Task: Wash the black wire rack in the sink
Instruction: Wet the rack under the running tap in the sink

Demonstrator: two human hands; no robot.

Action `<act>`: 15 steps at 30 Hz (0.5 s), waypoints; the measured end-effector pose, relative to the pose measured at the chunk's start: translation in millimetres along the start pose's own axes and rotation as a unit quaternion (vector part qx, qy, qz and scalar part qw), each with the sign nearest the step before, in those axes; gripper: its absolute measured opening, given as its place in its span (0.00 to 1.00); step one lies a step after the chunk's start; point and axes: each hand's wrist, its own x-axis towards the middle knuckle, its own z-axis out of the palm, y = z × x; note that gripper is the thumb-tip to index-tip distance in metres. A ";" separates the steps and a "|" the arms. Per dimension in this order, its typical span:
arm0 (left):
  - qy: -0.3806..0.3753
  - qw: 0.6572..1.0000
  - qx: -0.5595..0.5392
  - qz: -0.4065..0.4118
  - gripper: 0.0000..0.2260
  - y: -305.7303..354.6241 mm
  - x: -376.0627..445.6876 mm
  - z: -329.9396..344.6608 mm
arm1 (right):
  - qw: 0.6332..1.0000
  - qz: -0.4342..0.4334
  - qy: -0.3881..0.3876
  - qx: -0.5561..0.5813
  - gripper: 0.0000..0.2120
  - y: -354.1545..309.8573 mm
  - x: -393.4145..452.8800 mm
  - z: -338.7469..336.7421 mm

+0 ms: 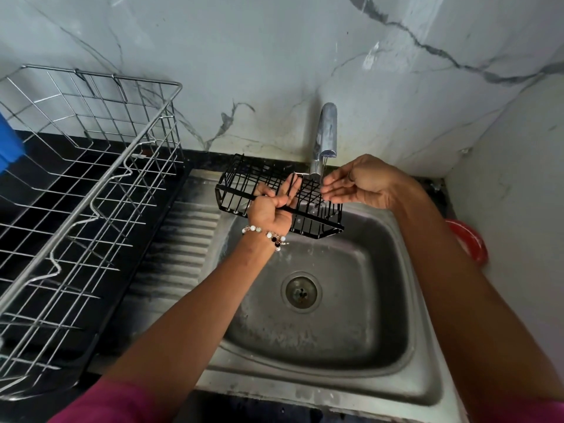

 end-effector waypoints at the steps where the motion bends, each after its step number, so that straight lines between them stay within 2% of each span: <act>1: 0.000 1.000 0.001 0.003 0.22 0.7 0.3 -0.6 | 1.000 0.001 0.003 -0.007 0.12 0.1 0.1 -0.4; 6: -0.020 0.999 -0.012 0.033 0.25 7.0 0.8 -4.8 | 0.997 -0.038 -0.013 0.071 0.16 -5.8 0.2 3.4; 8: -0.029 0.999 -0.010 0.043 0.28 11.1 0.8 -5.4 | 0.994 -0.043 -0.047 0.087 0.18 -8.0 1.5 6.9; 11: -0.034 0.998 -0.014 0.051 0.28 19.1 3.2 -6.7 | 0.998 -0.021 -0.062 0.024 0.15 -7.4 2.0 7.1; 15: -0.031 0.997 -0.036 0.059 0.27 27.9 5.5 -9.4 | 0.993 -0.010 0.016 -0.112 0.11 -8.9 2.7 5.7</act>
